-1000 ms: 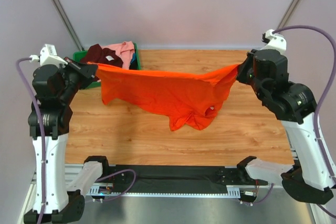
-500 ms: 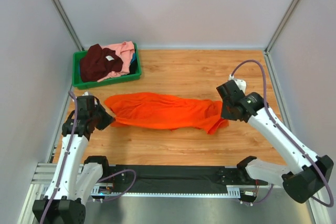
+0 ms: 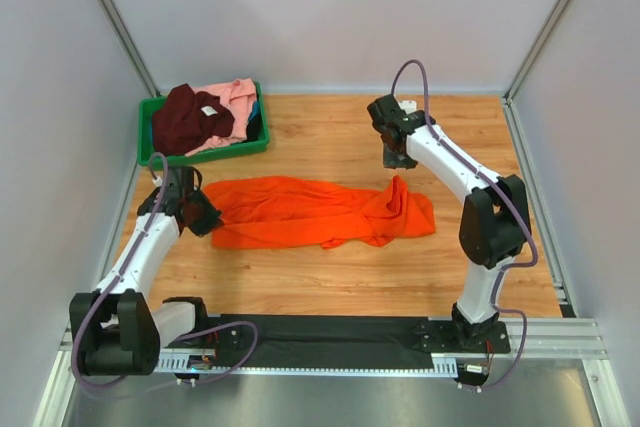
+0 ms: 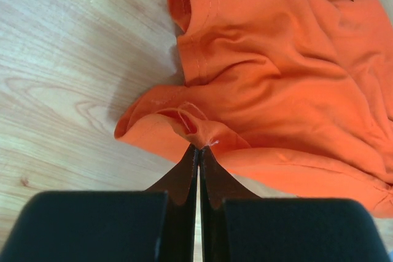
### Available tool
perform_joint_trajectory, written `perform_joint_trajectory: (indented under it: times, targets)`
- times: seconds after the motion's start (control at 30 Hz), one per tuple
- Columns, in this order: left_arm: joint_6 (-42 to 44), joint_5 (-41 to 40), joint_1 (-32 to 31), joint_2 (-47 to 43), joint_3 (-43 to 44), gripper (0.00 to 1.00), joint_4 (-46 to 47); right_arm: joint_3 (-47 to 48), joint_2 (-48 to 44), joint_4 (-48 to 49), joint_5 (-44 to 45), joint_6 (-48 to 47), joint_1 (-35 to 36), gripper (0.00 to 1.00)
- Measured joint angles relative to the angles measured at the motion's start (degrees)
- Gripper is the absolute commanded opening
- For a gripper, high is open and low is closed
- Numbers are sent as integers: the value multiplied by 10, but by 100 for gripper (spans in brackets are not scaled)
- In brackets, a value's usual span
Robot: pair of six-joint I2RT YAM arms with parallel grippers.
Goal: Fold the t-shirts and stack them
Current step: Flatten the tshirt out
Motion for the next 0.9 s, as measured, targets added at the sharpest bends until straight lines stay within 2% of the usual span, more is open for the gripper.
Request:
perform_joint_trajectory:
  times: [0.07,0.17,0.37,0.53,0.67,0.9]
  targets:
    - [0,0,0,10,1,0,8,0,0,-11,-14,13,0,49]
    - [0,0,0,10,1,0,17,-10,-25,-23,-36,54,0,53]
    - [0,3,0,9,0,0,39,-52,-91,-43,-86,186,0,53]
    - [0,7,0,9,-14,0,52,-78,-90,-68,-108,270,-2,51]
    - [2,9,0,6,-21,0,55,-98,-89,-56,-115,280,-22,48]
    - [4,14,0,-4,-21,0,58,-94,-58,-30,-134,273,-121,47]
